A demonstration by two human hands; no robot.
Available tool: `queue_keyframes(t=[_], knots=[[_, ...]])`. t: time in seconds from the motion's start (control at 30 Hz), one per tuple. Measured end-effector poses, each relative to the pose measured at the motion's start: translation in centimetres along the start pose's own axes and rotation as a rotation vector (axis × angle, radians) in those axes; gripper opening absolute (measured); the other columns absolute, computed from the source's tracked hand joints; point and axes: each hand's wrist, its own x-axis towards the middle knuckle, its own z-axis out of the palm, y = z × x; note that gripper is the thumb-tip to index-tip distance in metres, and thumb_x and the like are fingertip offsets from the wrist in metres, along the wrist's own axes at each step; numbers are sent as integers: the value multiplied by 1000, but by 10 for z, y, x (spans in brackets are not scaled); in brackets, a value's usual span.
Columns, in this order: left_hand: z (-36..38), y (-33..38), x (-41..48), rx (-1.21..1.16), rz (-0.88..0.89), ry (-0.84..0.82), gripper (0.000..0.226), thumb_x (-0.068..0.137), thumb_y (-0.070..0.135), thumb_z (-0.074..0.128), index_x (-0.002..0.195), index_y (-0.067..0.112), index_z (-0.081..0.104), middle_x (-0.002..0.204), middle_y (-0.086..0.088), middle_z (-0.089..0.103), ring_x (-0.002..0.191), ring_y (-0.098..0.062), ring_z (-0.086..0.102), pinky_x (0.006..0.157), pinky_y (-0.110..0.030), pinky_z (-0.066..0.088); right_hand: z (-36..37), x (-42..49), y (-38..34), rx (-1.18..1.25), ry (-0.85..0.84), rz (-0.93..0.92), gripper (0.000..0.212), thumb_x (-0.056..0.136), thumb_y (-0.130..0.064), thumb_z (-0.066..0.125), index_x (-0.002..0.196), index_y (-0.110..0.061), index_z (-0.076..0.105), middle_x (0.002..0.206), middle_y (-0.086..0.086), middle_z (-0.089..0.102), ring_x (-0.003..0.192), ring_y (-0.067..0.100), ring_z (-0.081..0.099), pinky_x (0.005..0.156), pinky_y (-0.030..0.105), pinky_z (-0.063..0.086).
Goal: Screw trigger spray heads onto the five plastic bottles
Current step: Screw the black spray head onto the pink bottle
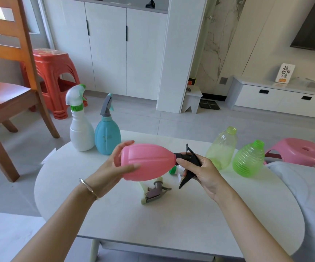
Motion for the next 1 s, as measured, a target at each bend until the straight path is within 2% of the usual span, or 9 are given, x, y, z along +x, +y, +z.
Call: queue_keyframes(t=[0.1, 0.17, 0.33, 0.47, 0.6, 0.7, 0.77, 0.87, 1.0], knots=[[0, -4, 0, -192, -322, 48, 65, 61, 72, 66, 113, 33, 60, 112, -10, 71, 91, -28, 72, 64, -42, 59, 4, -1, 3, -60, -54, -44, 20, 65, -26, 82, 83, -26, 75, 61, -7, 63, 55, 14, 55, 65, 26, 51], [2, -7, -1, -106, -399, 37, 62, 60, 72, 64, 107, 31, 62, 100, -13, 74, 89, -32, 72, 62, -46, 60, 6, -1, 4, -78, -49, -50, 17, 69, -21, 81, 83, -27, 75, 60, -7, 63, 55, 14, 55, 66, 28, 51], [-5, 0, 0, -16, -134, 54, 78, 45, 59, 87, 114, 37, 60, 120, -3, 66, 104, -21, 68, 73, -35, 59, 1, -3, -1, -124, -66, -50, 28, 64, -29, 82, 91, -29, 75, 71, -7, 71, 68, 12, 66, 72, 28, 50], [-3, -4, -3, -15, -180, 86, 74, 43, 63, 85, 109, 39, 62, 116, -4, 67, 97, -22, 71, 70, -39, 59, 9, -4, 2, -177, -41, -74, 18, 69, -31, 82, 86, -31, 74, 66, -8, 69, 62, 11, 65, 72, 34, 48], [-1, -2, -6, 32, -118, 144, 79, 40, 64, 85, 110, 39, 59, 119, -2, 62, 95, -16, 71, 69, -38, 60, 13, -2, 2, -165, -14, -63, 30, 55, -50, 80, 77, -30, 75, 60, -6, 66, 61, 9, 65, 67, 27, 47], [-2, 0, -9, 68, -62, 192, 70, 45, 59, 83, 108, 41, 59, 117, -1, 62, 95, -17, 70, 67, -37, 60, 17, 0, 5, -146, 2, -22, 36, 48, -55, 80, 73, -29, 75, 56, -3, 64, 58, 11, 64, 66, 30, 43], [-4, 2, -11, 110, -10, 224, 62, 47, 57, 79, 105, 44, 60, 113, 1, 64, 92, -13, 70, 65, -32, 59, 22, 1, 6, -95, -5, 19, 34, 47, -52, 80, 73, -30, 76, 56, -3, 64, 58, 12, 65, 66, 25, 46], [-6, 5, -14, 171, 62, 246, 62, 45, 60, 77, 102, 46, 59, 108, 4, 65, 91, -11, 68, 63, -25, 57, 28, 2, 2, -31, -35, 40, 21, 50, -43, 80, 67, -30, 77, 53, -5, 64, 54, 11, 65, 54, 15, 48], [-16, 9, -19, 285, 79, 192, 81, 35, 74, 77, 105, 40, 55, 106, 2, 63, 87, -7, 67, 62, -23, 56, 28, 7, -5, -110, -47, -2, 25, 57, -37, 83, 75, -21, 75, 58, -6, 67, 59, 14, 66, 63, 23, 50]])
